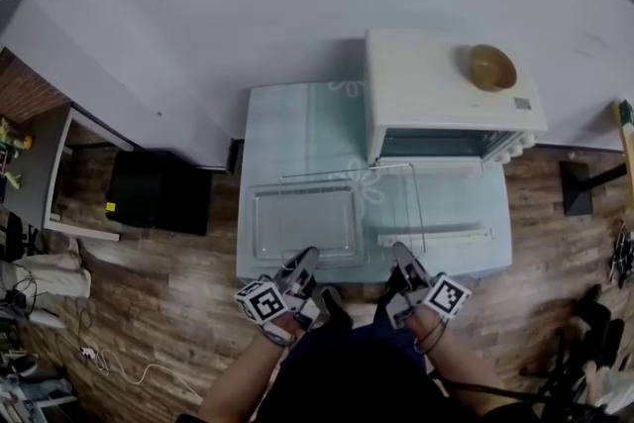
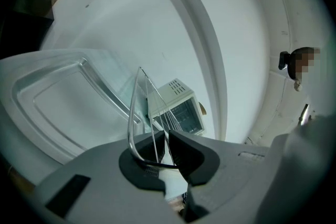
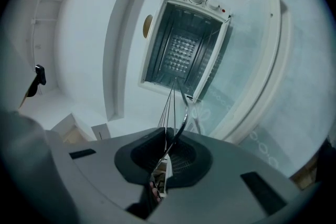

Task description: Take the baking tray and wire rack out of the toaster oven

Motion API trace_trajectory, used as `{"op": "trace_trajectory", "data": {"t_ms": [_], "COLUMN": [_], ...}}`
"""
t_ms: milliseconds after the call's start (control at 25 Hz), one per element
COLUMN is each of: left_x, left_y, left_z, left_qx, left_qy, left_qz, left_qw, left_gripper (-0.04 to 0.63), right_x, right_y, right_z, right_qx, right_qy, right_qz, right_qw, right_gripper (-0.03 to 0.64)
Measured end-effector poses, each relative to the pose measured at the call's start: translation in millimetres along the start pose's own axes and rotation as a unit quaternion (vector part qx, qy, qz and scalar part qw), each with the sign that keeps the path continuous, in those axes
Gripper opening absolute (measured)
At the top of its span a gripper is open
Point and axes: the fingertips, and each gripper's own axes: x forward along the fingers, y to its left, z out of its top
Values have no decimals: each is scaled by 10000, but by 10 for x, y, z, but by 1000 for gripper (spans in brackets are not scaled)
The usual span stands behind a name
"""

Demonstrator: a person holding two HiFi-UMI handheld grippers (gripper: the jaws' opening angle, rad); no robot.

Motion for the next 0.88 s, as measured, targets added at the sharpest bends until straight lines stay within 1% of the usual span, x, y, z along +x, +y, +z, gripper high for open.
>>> {"op": "trace_trajectory", "data": {"t_ms": [280, 400, 520, 720, 880], "left_x": [-484, -662, -797, -981, -1067], "left_y": [361, 453, 517, 669, 807], "left_z": [193, 234, 272, 339, 321], "left_qx": [-22, -92, -149, -195, -319], "left_qy": [16, -34, -109, -149, -124], "left_qz": [155, 182, 197, 296, 345], "left_qw": [9999, 9998, 9996, 9993, 9988], "left_gripper": [26, 28, 28, 28, 28], "right_x": [273, 323, 390, 516, 559], "right_y": [148, 127, 153, 136, 67], "right_z": [-558, -786, -943, -1201, -1373], "right_qx": [52, 54, 13, 96, 156], "right_qy": [211, 403, 590, 853, 1044], "right_qz": [98, 12, 51, 33, -87], "right_qw": [9997, 9992, 9982, 9963, 9944], "right_gripper": [14, 15, 15, 17, 18]}}
